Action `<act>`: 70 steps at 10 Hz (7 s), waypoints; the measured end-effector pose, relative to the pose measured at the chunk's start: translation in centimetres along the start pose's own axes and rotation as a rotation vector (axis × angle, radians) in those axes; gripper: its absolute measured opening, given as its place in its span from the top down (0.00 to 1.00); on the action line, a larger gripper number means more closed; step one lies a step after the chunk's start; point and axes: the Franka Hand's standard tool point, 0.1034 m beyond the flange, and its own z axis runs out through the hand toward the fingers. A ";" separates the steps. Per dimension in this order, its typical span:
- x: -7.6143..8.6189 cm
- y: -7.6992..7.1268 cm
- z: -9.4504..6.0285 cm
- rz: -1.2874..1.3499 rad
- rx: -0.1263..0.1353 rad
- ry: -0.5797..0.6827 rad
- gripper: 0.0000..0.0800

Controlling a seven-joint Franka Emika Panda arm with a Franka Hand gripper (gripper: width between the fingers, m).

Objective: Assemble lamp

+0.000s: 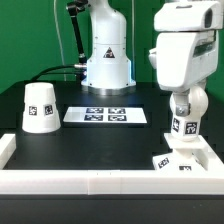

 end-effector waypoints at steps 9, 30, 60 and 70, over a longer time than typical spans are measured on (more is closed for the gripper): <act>-0.5 0.6 0.2 -0.217 -0.029 -0.022 0.28; -1.3 0.7 0.1 1.578 -0.029 -0.020 0.28; -0.7 -0.4 0.0 0.744 0.042 0.035 0.13; -0.5 0.6 0.1 -0.242 -0.013 -0.034 0.13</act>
Offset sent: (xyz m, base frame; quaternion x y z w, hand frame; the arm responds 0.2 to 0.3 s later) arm 0.0024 -0.0020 0.0029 -0.0234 -0.0065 -0.1721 0.9848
